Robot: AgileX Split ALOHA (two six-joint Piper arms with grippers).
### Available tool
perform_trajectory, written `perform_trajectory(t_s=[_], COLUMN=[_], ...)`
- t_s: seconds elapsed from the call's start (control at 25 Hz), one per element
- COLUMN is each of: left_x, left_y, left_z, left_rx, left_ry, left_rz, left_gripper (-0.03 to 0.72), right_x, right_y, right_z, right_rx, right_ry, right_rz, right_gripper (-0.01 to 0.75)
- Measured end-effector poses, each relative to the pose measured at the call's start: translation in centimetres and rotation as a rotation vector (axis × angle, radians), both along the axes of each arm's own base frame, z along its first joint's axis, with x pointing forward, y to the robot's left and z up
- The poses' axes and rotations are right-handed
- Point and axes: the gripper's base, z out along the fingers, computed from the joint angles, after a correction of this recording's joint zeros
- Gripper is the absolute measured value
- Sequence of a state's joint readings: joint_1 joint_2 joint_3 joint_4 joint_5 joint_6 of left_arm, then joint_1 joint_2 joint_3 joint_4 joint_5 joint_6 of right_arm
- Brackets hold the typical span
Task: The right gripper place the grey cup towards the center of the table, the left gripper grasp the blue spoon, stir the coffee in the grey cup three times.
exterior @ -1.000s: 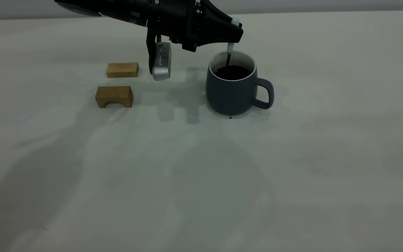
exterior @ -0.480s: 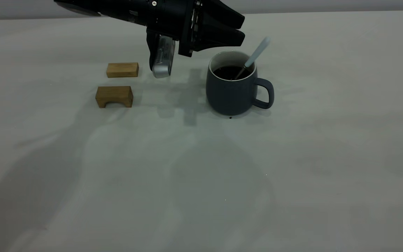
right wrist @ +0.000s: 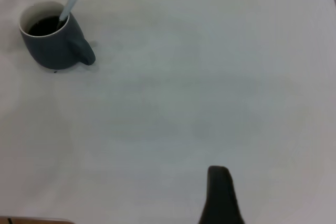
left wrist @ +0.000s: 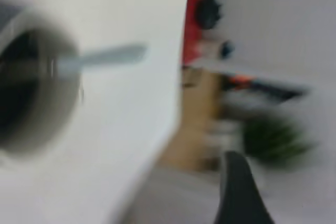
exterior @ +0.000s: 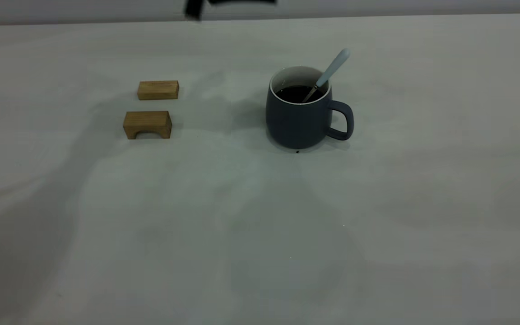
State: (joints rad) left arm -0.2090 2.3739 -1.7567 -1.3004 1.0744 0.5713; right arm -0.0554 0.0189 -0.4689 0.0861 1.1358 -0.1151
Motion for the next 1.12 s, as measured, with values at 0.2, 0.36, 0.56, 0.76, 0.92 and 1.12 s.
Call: perform_trajectory(t_s=[0.2, 0.36, 0.56, 0.76, 0.92, 1.12], left_x=[-1.5, -3.9, -6.8, -10.0, -14.5, -21.5], left_y=[0.7, 2.4, 9.9, 16.5, 17.9, 17.9], left_z=[7.3, 14.4, 20.1, 23.4, 25.2, 24.0], left_rx=[0.072, 0.148, 0.489, 0.919, 1.049, 1.062], left_ry=[-0.619, -0.741, -0.495, -0.3, -0.307, -0.282], left_rz=[-0.268, -0.293, -0.04, 0.357, 0.456, 0.445], left_gripper=[0.51, 0.51, 0.511, 0.512, 0.512, 0.512], right_x=[0.0, 0.0, 0.0, 0.0, 0.0, 0.0], right_y=[0.0, 0.0, 0.0, 0.0, 0.0, 0.0], right_z=[0.0, 0.0, 0.0, 0.0, 0.0, 0.0], right_rx=[0.0, 0.0, 0.0, 0.0, 0.0, 0.0], right_ry=[0.0, 0.0, 0.0, 0.0, 0.0, 0.0], right_rz=[0.0, 0.0, 0.0, 0.0, 0.0, 0.0], right_gripper=[0.592, 0.592, 0.592, 0.592, 0.592, 0.592])
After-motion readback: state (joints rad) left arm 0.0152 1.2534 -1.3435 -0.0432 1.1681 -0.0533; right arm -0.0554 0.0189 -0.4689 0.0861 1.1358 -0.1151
